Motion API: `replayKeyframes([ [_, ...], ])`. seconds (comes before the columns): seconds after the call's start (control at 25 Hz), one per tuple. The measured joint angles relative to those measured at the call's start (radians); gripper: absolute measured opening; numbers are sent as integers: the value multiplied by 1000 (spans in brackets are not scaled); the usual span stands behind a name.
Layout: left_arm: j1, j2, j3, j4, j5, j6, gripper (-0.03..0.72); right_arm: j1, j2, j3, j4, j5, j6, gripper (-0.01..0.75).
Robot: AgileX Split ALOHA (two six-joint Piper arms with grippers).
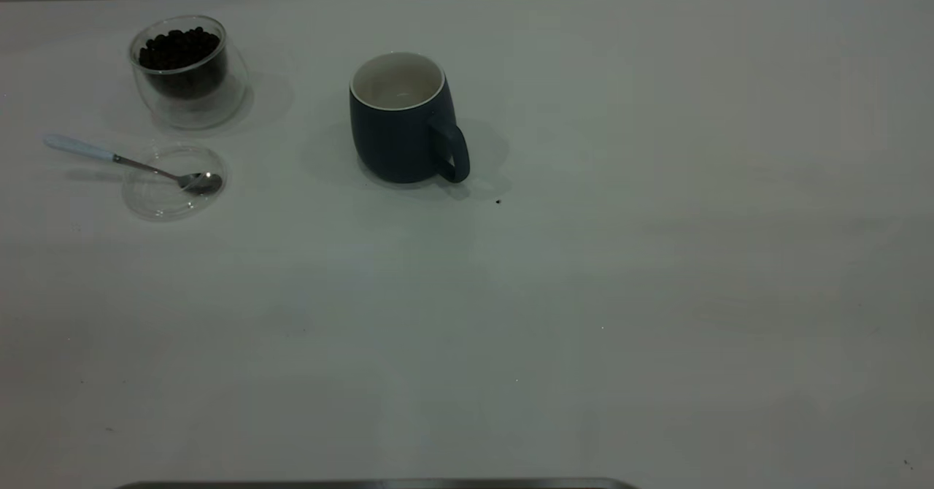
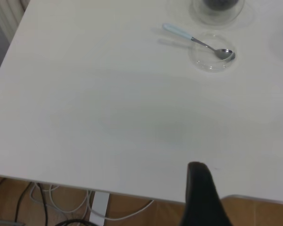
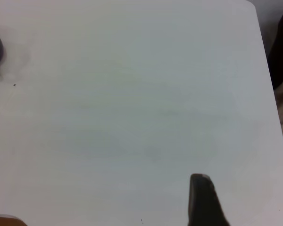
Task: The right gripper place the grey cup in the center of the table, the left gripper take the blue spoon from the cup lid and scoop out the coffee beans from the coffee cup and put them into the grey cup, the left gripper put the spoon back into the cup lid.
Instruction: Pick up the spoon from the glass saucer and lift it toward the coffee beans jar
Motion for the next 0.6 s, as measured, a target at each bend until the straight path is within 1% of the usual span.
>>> replayKeyframes([
  [0.24,0,0,0,-21,0,-1,534,0,0,0,0,0,0,402],
  [0.36,0,10,-1,-26,-11,-48,534,0,0,0,0,0,0,402],
  [0.52,0,142,-31,-17,-85,-164,534,0,0,0,0,0,0,402],
  [0.6,0,249,-58,-16,-155,-179,534,0,0,0,0,0,0,402],
])
